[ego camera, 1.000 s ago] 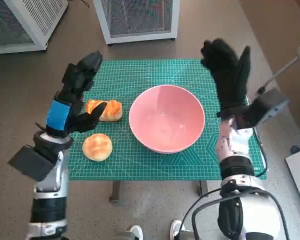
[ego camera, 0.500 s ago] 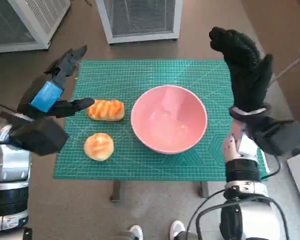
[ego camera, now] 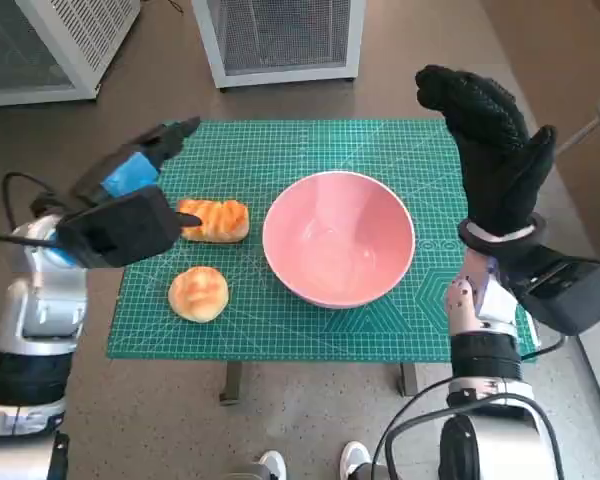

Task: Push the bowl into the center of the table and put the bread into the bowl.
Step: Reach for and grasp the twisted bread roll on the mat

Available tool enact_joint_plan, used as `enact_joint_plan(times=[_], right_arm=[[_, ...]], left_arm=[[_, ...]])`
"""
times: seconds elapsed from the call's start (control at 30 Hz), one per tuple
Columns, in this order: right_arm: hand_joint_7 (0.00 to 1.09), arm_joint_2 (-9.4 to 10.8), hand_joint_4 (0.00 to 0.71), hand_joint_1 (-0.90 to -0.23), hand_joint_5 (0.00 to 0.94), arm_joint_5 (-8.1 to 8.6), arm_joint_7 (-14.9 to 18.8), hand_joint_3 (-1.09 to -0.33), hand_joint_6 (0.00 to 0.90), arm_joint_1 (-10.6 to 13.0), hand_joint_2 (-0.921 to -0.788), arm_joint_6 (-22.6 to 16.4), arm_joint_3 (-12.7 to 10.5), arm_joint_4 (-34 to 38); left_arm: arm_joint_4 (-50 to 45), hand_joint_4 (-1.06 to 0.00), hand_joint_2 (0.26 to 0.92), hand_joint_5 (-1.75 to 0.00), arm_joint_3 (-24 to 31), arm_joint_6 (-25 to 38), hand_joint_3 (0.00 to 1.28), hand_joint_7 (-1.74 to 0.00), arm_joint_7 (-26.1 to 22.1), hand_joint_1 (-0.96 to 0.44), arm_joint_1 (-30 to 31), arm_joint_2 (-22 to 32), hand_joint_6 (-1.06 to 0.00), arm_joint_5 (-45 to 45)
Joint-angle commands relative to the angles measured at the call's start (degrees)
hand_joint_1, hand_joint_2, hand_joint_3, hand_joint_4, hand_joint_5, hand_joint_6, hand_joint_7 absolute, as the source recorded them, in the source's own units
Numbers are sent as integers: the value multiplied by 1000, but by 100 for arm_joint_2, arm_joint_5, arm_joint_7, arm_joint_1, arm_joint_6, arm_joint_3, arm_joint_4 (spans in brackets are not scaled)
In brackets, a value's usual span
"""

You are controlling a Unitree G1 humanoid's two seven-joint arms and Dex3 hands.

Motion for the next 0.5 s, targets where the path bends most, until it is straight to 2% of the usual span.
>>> enact_joint_plan(times=[0.03,0.27,0.5], right_arm=[[538,38,228,-512,14,48,-36,-636,32,176,-921,83,50,-79],[540,43,229,-509,13,67,-29,-634,32,182,-921,60,44,-66],[541,37,230,-516,11,50,-38,-631,32,178,-921,31,45,-31]], left_arm=[[555,-7,737,0,-335,231,9,-63,-213,-61,-412,-34,-166,176],[1291,0,738,1,-768,357,8,-48,-248,-51,-814,-262,-167,339],[1805,1,738,1,-1027,125,7,-38,-26,-67,-984,-393,-164,459]])
